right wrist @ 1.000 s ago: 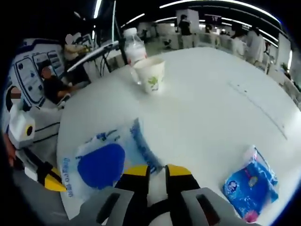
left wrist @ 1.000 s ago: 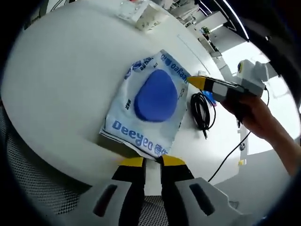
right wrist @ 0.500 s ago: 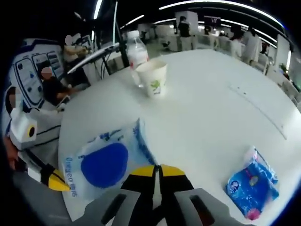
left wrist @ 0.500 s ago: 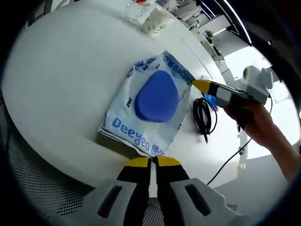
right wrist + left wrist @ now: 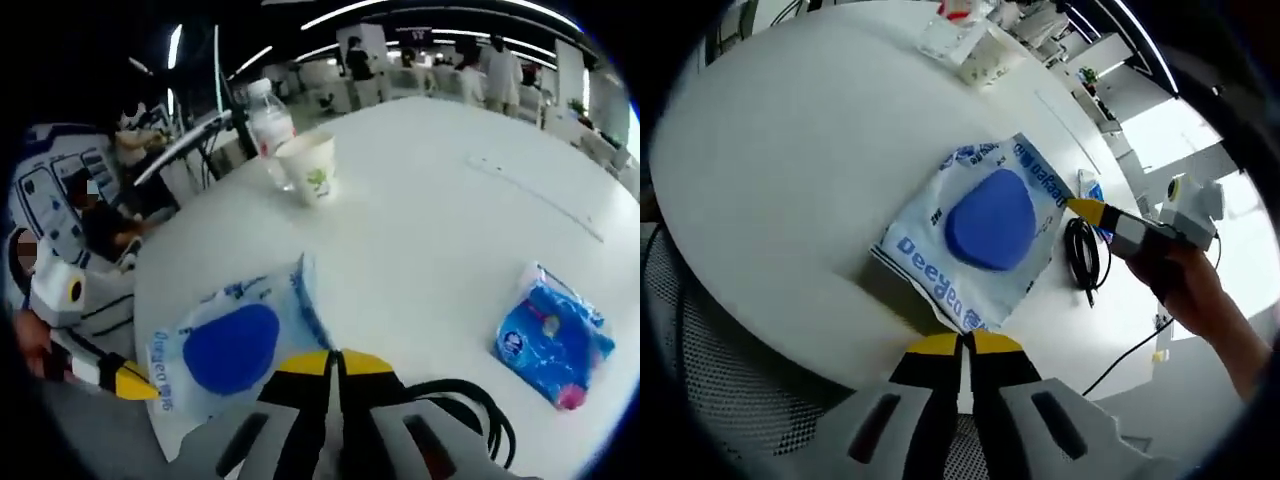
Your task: Arrange the tabletop items into an orderly group along one side of the table until the central work area is clear of visible clutter.
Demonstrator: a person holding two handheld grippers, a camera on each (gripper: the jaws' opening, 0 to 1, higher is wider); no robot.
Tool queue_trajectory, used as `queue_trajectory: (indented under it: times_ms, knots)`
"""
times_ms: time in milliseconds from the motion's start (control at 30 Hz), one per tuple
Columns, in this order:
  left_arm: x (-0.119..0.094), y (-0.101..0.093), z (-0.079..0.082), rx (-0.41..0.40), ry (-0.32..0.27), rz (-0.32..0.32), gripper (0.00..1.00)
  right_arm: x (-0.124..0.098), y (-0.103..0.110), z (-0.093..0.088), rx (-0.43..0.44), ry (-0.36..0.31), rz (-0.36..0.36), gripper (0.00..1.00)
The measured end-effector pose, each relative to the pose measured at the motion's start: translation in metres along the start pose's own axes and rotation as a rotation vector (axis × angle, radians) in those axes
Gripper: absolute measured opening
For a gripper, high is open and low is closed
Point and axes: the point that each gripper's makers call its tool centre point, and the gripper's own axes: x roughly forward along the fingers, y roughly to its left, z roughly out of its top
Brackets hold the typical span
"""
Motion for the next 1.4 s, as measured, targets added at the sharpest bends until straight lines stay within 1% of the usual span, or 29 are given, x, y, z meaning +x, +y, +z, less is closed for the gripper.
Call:
queue_trajectory:
  times_ms: [200, 267, 333, 433, 633, 733, 900, 967, 1067, 1133, 1267, 1400]
  knots:
    - [-0.004, 0.009, 0.005, 0.004, -0.004, 0.016, 0.0, -0.008, 0.001, -0.012, 0.046, -0.012, -0.022, 0.0]
    - [-0.005, 0.011, 0.009, -0.006, -0.01, 0.024, 0.0, -0.01, 0.0, -0.014, 0.076, -0.017, -0.029, 0.0]
    - [-0.005, 0.014, 0.012, -0.022, -0.017, 0.032, 0.0, -0.013, 0.001, -0.015, 0.14, -0.034, -0.04, 0.0]
    - [-0.007, 0.017, 0.016, -0.007, -0.022, 0.046, 0.0, -0.016, 0.004, -0.02, 0.146, -0.034, -0.055, 0.0]
    - [-0.011, 0.027, 0.025, -0.021, -0.045, 0.061, 0.0, -0.019, 0.011, -0.027, 0.179, -0.042, -0.075, 0.0]
    - [-0.013, 0.03, 0.029, 0.01, -0.057, 0.071, 0.0, -0.021, 0.014, -0.03, 0.193, -0.046, -0.079, 0.0]
    - [-0.014, 0.034, 0.032, 0.033, -0.061, 0.077, 0.0, -0.024, 0.019, -0.036, 0.207, -0.046, -0.1, 0.0]
    - [-0.014, 0.035, 0.033, 0.045, -0.059, 0.081, 0.0, -0.026, 0.021, -0.038, 0.195, -0.046, -0.116, 0.0]
    - [-0.015, 0.038, 0.036, 0.064, -0.063, 0.085, 0.0, -0.029, 0.024, -0.043, 0.2, -0.05, -0.127, 0.0]
    - [-0.016, 0.042, 0.038, 0.067, -0.068, 0.092, 0.0, -0.031, 0.027, -0.048, 0.234, -0.05, -0.118, 0.0]
    - [-0.019, 0.05, 0.041, 0.109, -0.061, 0.097, 0.0, -0.033, 0.036, -0.057, 0.23, -0.043, -0.114, 0.0]
    - [-0.021, 0.055, 0.046, 0.139, -0.054, 0.102, 0.0, -0.036, 0.044, -0.06, 0.251, -0.054, -0.11, 0.0]
